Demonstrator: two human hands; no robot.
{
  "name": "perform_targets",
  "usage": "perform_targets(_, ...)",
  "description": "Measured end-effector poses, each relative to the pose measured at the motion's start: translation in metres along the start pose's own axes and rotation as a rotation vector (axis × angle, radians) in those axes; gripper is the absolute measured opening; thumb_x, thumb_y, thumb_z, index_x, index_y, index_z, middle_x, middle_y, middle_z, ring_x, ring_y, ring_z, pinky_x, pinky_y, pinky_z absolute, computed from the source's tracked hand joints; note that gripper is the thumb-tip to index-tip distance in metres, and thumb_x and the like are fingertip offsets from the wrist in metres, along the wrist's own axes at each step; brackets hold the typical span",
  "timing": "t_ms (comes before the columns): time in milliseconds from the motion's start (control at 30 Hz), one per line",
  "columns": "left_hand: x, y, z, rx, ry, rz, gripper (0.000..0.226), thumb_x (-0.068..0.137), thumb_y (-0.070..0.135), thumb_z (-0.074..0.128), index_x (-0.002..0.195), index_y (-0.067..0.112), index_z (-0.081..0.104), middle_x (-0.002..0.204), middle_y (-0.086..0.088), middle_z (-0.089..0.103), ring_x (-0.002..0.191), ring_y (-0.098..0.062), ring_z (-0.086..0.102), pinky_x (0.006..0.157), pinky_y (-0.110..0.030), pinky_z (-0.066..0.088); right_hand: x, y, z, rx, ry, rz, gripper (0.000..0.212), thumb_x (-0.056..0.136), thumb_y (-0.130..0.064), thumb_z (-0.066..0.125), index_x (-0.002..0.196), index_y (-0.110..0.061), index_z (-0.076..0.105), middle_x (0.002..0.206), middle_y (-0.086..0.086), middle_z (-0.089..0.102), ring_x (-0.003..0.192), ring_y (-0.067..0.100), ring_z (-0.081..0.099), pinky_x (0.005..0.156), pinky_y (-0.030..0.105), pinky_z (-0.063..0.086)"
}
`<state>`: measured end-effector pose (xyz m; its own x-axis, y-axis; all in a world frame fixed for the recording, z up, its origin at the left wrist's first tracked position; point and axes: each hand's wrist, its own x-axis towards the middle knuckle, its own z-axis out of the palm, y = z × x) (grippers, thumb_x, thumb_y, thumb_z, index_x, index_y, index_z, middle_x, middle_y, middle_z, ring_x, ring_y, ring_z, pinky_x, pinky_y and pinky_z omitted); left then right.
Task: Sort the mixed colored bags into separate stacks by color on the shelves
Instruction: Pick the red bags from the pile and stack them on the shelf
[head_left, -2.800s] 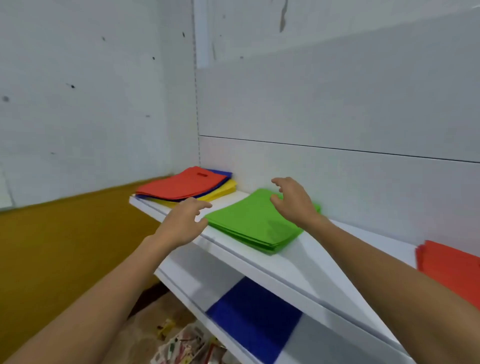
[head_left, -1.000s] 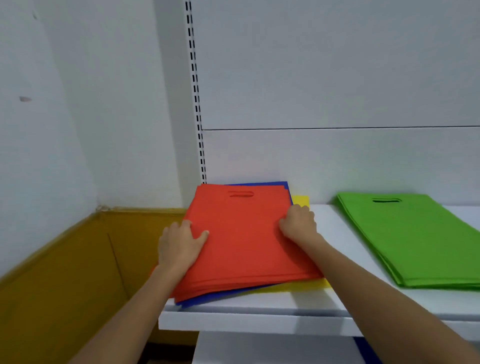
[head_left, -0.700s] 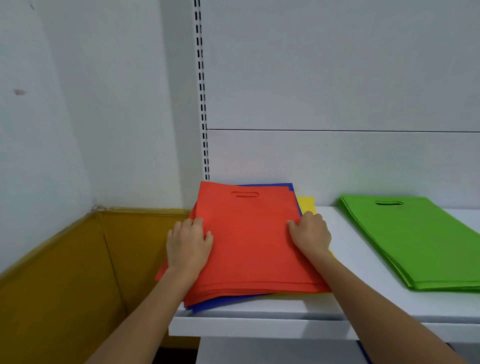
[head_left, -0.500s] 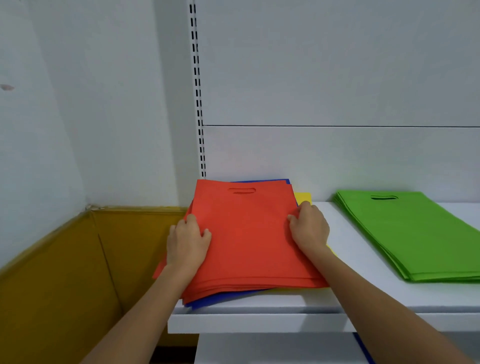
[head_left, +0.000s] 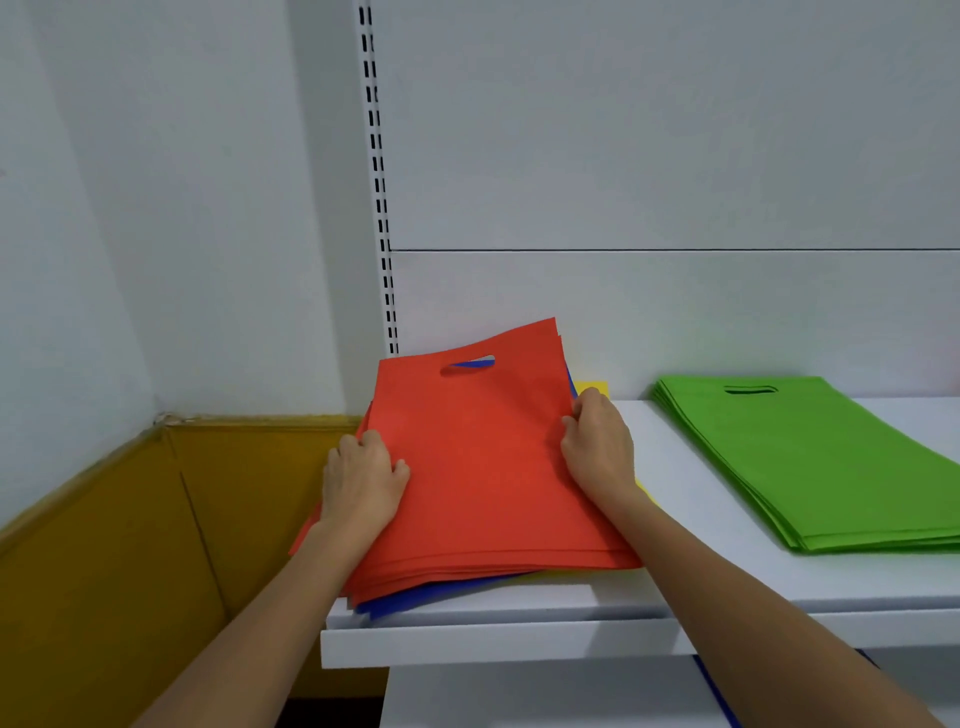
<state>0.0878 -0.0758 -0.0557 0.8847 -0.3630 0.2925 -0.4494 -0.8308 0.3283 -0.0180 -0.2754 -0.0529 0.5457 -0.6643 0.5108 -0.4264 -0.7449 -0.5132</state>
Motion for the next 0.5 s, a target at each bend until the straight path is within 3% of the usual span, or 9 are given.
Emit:
perform_targets(267,0.0,0.002,-0.004,0.106,0.006,0.005,0.04,0.096,0.034,0.043,0.124,0.006,0.04,0.119,-0.019,0.048,0.111,-0.035,0.051,0.09,-0.042,0.041,-0.002,-0.004,-0.003,-0.046,-0.009,0.049,0.022,0.099,-0.021,0.037,0.11,-0.003,0.043,0.106,0.016,0.062,0.097,0.037,0.056,0.066,0.034,0.03)
perform_targets(500,0.007,-0.014,-0.011,-0.153,0.077,0.083,0.03,0.092,0.013,0.052,0.121,0.005,0.055,0.119,-0.017,0.057,0.113,-0.032,0.052,0.095,-0.037,0.038,-0.002,-0.004,-0.007,0.175,-0.045,0.056,0.015,0.093,-0.002,0.041,0.107,0.001,0.042,0.099,0.021,0.059,0.093,0.039,0.054,0.064,0.032,0.028)
